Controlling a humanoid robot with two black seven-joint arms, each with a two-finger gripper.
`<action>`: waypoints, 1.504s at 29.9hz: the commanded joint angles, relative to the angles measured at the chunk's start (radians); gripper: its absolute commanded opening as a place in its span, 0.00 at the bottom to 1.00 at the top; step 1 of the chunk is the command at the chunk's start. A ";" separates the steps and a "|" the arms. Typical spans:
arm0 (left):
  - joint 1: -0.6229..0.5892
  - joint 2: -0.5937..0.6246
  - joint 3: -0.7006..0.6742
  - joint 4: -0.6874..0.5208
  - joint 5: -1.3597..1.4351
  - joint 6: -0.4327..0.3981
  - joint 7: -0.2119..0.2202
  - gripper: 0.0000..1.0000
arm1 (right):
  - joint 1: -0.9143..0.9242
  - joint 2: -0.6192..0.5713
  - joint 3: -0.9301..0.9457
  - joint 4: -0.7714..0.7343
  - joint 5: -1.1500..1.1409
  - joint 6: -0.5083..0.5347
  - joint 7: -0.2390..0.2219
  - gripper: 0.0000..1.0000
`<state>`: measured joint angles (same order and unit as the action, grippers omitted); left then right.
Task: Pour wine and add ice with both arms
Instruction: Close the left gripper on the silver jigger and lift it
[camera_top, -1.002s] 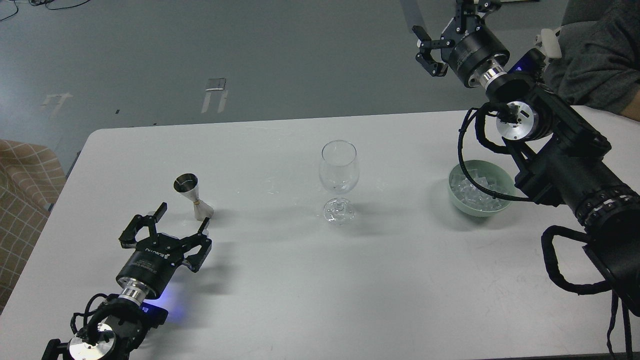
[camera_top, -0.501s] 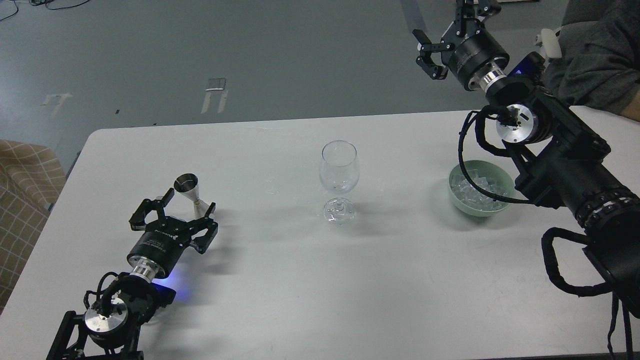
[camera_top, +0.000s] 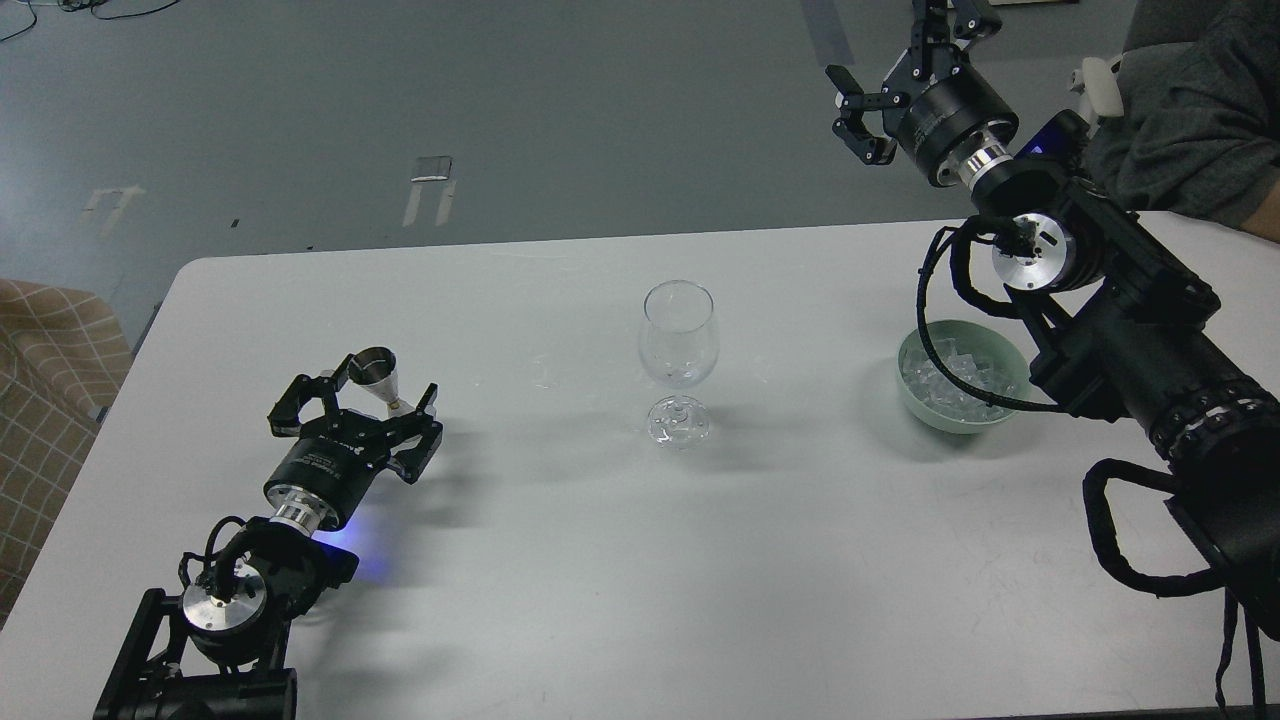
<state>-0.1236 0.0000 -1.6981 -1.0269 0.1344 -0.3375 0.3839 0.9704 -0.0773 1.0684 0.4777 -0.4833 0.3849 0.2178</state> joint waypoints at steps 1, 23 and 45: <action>-0.014 0.000 0.000 0.018 0.004 0.002 0.000 0.93 | -0.004 -0.001 0.001 0.001 0.000 0.000 0.000 1.00; -0.053 0.000 0.005 0.071 0.005 0.000 -0.014 0.54 | -0.004 -0.001 -0.001 0.001 -0.001 -0.006 0.000 1.00; -0.050 0.000 -0.002 0.070 0.054 -0.061 -0.030 0.21 | -0.004 -0.013 -0.001 0.002 0.000 -0.008 -0.001 1.00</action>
<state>-0.1746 0.0000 -1.6972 -0.9559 0.1887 -0.3710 0.3544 0.9664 -0.0903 1.0676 0.4802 -0.4831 0.3773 0.2162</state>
